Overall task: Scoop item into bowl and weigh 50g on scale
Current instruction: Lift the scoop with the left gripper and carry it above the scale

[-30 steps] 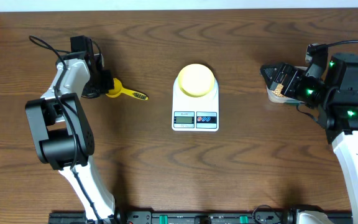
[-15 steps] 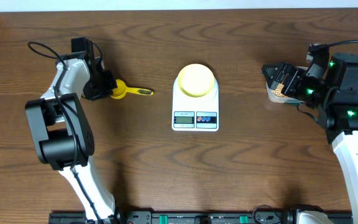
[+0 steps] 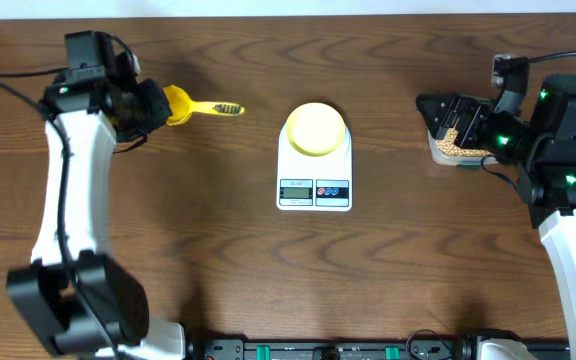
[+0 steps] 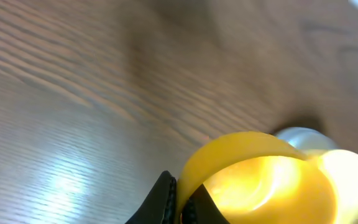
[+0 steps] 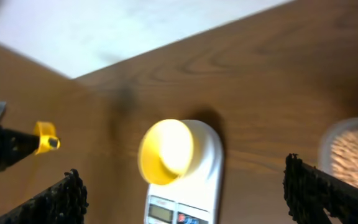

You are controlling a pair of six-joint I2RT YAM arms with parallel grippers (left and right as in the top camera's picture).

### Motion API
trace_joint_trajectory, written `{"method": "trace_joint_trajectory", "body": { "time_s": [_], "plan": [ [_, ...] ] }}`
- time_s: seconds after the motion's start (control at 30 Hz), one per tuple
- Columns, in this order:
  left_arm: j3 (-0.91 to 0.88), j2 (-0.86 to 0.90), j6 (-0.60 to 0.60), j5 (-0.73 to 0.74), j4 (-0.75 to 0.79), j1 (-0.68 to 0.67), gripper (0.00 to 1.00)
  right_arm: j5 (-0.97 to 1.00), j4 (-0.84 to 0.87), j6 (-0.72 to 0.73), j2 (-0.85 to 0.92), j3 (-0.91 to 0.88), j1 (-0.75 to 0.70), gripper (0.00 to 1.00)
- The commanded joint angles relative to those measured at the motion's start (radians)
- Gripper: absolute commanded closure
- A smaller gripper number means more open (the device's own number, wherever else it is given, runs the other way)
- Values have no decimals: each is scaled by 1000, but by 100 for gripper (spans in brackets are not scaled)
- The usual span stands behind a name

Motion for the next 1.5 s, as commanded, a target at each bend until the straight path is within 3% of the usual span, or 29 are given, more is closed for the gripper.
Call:
{"method": "trace_joint_trajectory", "body": {
  "time_s": [0.0,0.1,0.37,0.7,1.13,1.47],
  "plan": [
    [16,-45,-57,142,-8,-25,93,-138,22,-29,-17,23,10,1],
    [16,-73,-89,199,-6,-77,93,-143,22,-18,-17,23,10,1],
    [16,-79,-172,230,55,-315,93,-142,59,173,-17,23,10,1],
    [16,-78,-232,112,233,-532,93,-352,167,90,-16,23,51,1],
    [16,-76,-343,40,329,-558,93,-381,154,94,-16,23,101,11],
    [16,-76,-362,174,341,-559,93,-380,159,93,-16,23,101,19]
  ]
}}
